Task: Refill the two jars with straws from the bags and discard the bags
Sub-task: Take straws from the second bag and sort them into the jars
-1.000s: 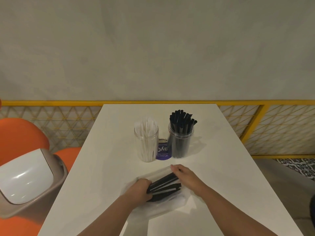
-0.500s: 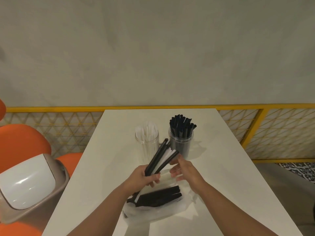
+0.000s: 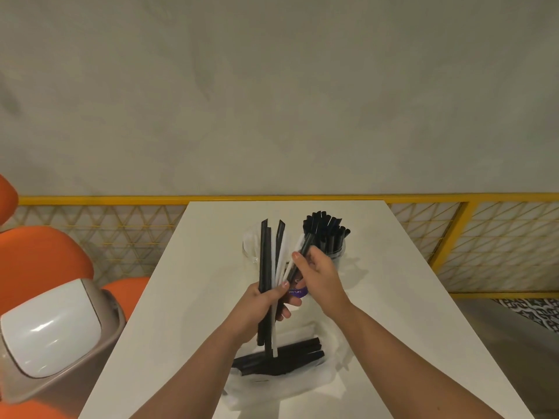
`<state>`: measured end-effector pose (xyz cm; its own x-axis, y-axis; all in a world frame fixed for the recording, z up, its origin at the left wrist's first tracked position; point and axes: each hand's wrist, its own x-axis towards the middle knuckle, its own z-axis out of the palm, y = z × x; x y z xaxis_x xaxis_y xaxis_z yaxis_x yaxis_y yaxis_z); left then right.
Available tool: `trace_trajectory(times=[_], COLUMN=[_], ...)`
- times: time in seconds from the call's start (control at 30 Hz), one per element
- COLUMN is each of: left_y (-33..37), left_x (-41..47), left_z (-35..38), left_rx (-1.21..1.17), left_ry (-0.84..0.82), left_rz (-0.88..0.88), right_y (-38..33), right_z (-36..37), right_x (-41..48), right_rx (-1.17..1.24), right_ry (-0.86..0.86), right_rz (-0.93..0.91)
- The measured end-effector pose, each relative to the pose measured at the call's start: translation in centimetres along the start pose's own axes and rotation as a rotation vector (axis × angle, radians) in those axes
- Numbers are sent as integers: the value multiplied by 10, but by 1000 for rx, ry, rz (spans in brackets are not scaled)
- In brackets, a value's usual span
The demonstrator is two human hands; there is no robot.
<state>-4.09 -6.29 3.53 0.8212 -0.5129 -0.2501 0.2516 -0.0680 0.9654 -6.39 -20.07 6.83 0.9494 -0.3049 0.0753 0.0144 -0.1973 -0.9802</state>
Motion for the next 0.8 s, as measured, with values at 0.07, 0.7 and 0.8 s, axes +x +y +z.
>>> trace_trajectory(times=[0.07,0.7,0.8], left_y=[3,10,10], left_x=[2,2,3], left_z=[-1,3,-2], left_rx=[-27,163,225], left_ry=[35,58,55], left_rz=[-12,12,19], right_y=[-4,-52,-60], right_z=[2,-17,-26], right_x=[1,45,55], right_rx=[35,-211,-122], right_ry=[5,-22,148], right_rz=[12,15,-17])
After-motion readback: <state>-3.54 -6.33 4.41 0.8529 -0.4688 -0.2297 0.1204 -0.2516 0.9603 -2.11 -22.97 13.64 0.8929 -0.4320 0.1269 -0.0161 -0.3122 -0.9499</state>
